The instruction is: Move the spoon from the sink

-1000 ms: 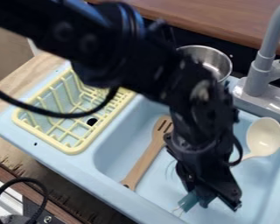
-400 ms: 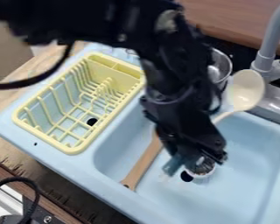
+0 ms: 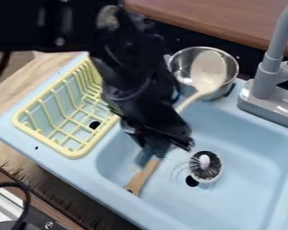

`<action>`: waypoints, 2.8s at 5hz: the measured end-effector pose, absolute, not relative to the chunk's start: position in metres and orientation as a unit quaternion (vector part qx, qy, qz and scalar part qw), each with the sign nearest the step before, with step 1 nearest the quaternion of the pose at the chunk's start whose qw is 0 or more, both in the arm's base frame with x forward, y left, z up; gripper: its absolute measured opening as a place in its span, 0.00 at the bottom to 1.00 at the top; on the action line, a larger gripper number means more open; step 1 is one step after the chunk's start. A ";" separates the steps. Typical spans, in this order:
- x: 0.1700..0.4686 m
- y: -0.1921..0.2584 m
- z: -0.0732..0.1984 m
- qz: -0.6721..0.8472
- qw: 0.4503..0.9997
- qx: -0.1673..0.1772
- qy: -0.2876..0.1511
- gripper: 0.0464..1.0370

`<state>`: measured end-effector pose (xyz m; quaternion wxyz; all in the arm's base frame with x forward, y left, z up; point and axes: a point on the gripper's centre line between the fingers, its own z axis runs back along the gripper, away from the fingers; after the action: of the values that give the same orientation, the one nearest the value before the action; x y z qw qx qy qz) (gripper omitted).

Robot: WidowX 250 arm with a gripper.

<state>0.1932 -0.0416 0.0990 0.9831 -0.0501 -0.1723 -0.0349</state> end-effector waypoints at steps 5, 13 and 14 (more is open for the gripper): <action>0.221 0.063 0.087 0.084 0.987 0.043 -0.130 0.19; 0.218 0.121 0.045 0.058 0.984 0.124 -0.119 0.19; 0.210 0.124 0.040 0.050 0.984 0.127 -0.117 0.19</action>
<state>0.2101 0.1238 0.0399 0.9837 0.1266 -0.1169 0.0504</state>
